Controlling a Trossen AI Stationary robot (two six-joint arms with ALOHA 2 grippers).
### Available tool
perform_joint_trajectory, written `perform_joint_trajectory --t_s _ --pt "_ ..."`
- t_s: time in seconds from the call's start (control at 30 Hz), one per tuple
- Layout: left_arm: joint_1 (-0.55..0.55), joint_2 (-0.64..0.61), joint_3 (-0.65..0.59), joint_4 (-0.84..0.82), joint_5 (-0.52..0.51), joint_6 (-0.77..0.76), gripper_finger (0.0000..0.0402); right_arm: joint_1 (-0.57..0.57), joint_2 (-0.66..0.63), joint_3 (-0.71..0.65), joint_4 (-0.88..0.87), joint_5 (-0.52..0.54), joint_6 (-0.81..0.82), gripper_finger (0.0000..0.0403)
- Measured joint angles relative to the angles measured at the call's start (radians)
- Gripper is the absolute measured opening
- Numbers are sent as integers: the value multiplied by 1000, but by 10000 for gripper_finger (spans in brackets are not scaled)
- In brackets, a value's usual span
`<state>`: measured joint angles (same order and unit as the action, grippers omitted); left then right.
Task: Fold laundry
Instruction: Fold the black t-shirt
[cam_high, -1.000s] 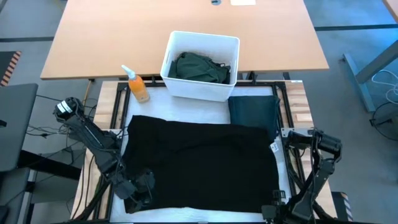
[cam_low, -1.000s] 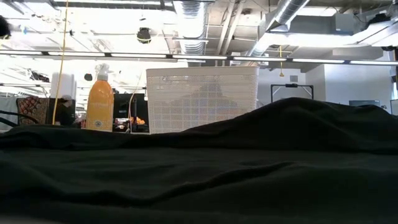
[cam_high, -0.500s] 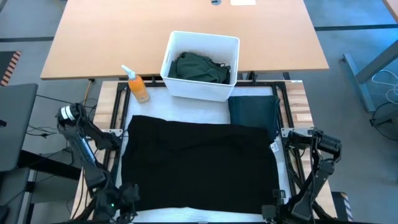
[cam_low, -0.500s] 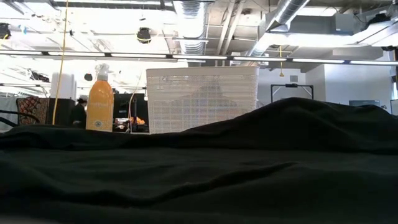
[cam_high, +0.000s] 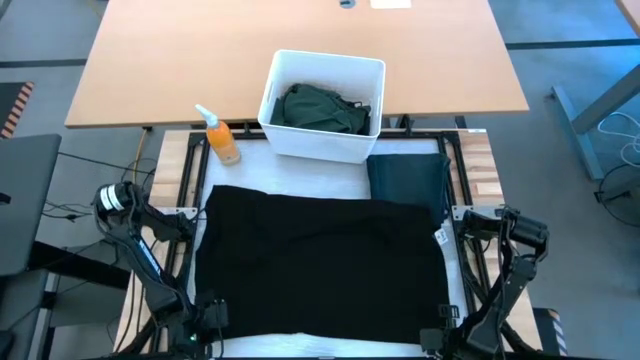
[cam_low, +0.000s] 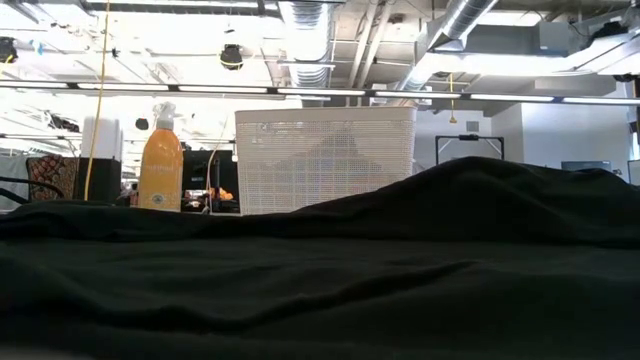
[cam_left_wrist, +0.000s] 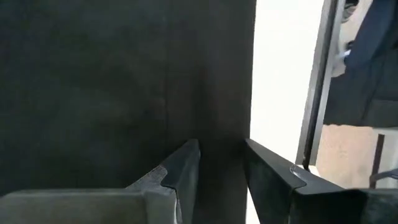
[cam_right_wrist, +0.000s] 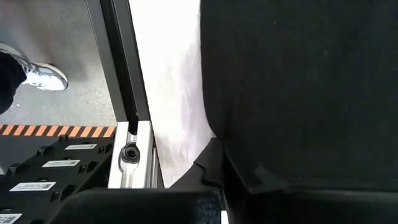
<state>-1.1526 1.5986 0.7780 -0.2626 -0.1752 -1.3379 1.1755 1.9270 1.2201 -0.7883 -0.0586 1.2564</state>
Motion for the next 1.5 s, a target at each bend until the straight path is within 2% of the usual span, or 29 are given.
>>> perform_joint_trajectory --t_s 0.2,0.3,0.4,0.47,0.57,0.67,0.87,1.0,1.1,1.27,1.33,1.5 --pt "0 60 5 8 3 34 109 0 0 0 5 0 5 17" --pt "0 81 6 2 -3 21 76 0 0 0 7 0 25 17" --pt "0 86 6 -22 -20 -14 20 0 0 4 6 0 27 16" --pt "-1 83 5 -23 -38 -20 8 0 1 22 -15 0 22 16" --pt "0 54 14 -55 -41 14 2 0 9 76 -108 -5 -2 16" --pt "0 -2 46 -171 -60 45 0 0 6 149 -237 -10 -6 16" --pt "0 -141 161 -392 -203 89 0 0 2 277 -492 24 4 16" --pt "0 -210 242 -464 -313 164 0 0 2 330 -639 35 55 16" --pt "0 -229 272 -469 -376 225 0 1 0 354 -680 35 77 16" --pt "0 -231 308 -477 -388 281 0 2 0 372 -741 40 101 15" --pt "0 -231 319 -507 -388 265 0 2 -1 383 -790 59 154 15" --pt "-9 -232 340 -637 -381 166 0 2 -57 387 -783 138 241 15"
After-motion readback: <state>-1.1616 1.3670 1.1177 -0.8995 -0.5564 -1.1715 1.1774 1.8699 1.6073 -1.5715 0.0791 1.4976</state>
